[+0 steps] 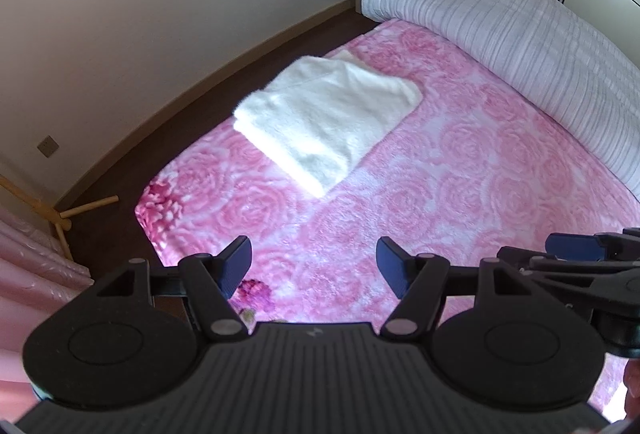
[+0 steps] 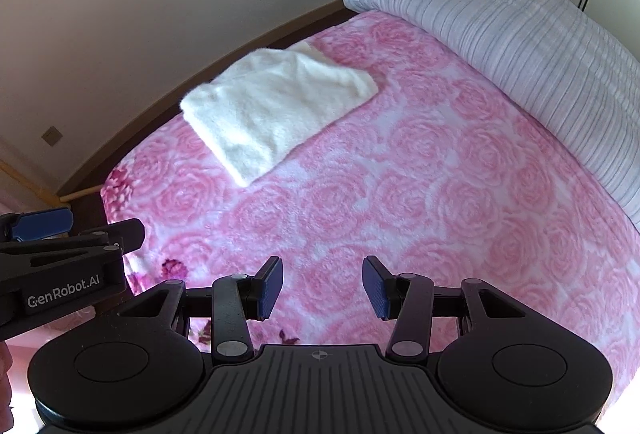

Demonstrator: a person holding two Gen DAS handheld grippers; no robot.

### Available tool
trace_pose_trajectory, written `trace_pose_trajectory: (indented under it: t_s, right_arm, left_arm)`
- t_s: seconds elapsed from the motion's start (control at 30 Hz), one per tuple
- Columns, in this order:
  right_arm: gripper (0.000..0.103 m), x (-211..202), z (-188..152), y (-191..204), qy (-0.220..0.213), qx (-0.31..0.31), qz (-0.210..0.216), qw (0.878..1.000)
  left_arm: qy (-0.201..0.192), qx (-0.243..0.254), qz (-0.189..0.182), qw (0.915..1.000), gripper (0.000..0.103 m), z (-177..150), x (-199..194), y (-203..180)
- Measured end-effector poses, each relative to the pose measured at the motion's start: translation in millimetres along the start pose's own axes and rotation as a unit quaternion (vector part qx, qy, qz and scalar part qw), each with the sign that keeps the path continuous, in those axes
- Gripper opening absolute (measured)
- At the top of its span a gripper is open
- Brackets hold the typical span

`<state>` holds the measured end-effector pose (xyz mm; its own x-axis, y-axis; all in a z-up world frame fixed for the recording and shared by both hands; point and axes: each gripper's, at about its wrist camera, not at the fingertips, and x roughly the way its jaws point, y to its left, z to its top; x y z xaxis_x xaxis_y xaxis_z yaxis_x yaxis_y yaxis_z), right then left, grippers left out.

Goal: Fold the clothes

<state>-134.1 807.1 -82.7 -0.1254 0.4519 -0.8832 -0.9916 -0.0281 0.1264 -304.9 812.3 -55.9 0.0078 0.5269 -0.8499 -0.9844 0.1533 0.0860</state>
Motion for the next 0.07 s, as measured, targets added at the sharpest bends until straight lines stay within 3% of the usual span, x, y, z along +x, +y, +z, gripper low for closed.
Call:
trace_pose_trajectory:
  t_s: [0.07]
  right_arm:
    - [0.048,1.2,1.3,2.8,-0.001,-0.002,0.000,1.000]
  left_arm:
    - [0.000,-0.002,0.000,1.0000,0.066,1.1,0.9,2.4]
